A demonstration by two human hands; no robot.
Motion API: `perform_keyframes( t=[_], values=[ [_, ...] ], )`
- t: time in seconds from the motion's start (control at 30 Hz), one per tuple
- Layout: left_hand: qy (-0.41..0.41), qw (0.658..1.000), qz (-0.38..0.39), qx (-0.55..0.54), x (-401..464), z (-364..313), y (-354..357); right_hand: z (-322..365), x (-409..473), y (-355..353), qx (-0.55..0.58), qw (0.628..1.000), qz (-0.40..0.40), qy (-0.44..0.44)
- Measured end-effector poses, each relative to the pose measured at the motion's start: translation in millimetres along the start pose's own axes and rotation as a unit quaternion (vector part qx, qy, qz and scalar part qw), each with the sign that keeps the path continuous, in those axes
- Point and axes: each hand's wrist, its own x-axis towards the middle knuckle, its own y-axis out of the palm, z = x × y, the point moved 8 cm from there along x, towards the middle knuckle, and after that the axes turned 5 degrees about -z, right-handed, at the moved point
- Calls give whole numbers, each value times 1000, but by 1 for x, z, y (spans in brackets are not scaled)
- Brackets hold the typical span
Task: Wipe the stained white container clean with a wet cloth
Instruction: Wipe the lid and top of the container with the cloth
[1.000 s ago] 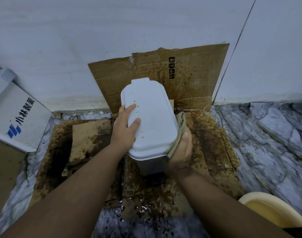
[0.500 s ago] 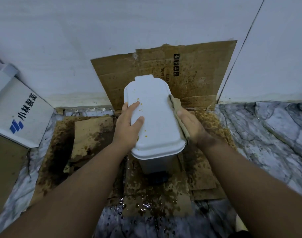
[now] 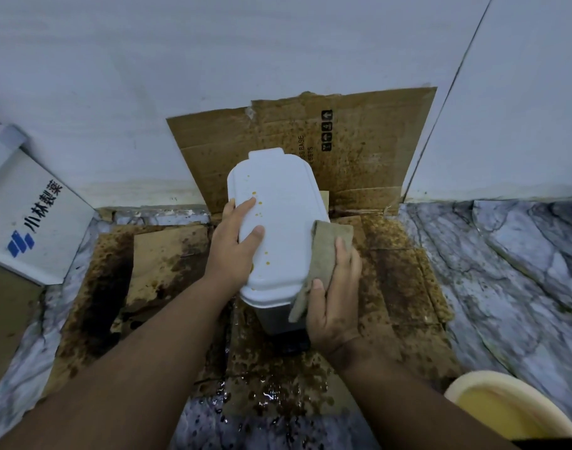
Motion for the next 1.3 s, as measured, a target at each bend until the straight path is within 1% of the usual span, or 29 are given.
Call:
perform_keyframes(
  t=[0.07, 0.13, 0.17, 0.23, 0.3, 0.37, 0.4, 0.53, 0.63, 0.7, 0.73, 0.8, 0.9, 0.97, 1.07, 1.13, 1.2, 1.3],
  values=[
    [0, 1000, 0, -7, 0, 1, 0, 9, -9, 9, -105, 993, 27, -36],
    [-3, 1000, 2, -15, 0, 2, 0, 22, -5, 16, -200, 972, 60, -106],
    [-4, 1000, 0, -14, 0, 2, -1, 29, 1, 18, -225, 960, 85, -145],
    [-2, 1000, -2, -8, 1, 2, 0, 29, 17, 14, -206, 947, 145, -198],
    [-4, 1000, 0, 5, 2, 3, 1, 20, 35, 3, -127, 944, 220, -212],
    [-12, 1000, 2, 10, 3, 5, 2, 9, 48, -5, -69, 936, 280, -203],
    [-14, 1000, 2, 7, 3, 4, 2, 5, 54, -8, -57, 935, 292, -195],
    [-9, 1000, 6, -4, 2, 4, 2, -11, 78, -19, -22, 955, 264, -131],
    [-6, 1000, 10, -2, 2, 4, 2, -13, 72, -15, 4, 962, 250, -113],
    [-8, 1000, 12, -2, 2, 4, 2, -7, 57, -12, 23, 969, 219, -108],
    [-9, 1000, 13, -2, 2, 4, 2, -3, 48, -10, 21, 973, 200, -111],
    [-8, 1000, 12, -5, 2, 3, 2, 7, 30, -6, -21, 978, 165, -125],
    [-3, 1000, 12, -17, 2, 2, 3, 19, 20, 3, -100, 974, 155, -132],
    [-4, 1000, 12, -20, 2, 3, 3, 20, 32, 6, -113, 964, 198, -136],
    [-10, 1000, 9, -17, 3, 8, 4, 10, 54, 9, -89, 929, 333, -137],
    [-15, 1000, 7, -14, 3, 9, 3, 3, 67, 12, -80, 907, 393, -128],
    [-18, 1000, 6, -10, 3, 9, 3, 1, 82, 19, -85, 906, 400, -105],
    [-17, 1000, 7, -11, 3, 8, 3, -1, 115, 45, -113, 918, 378, -32]
  ],
)
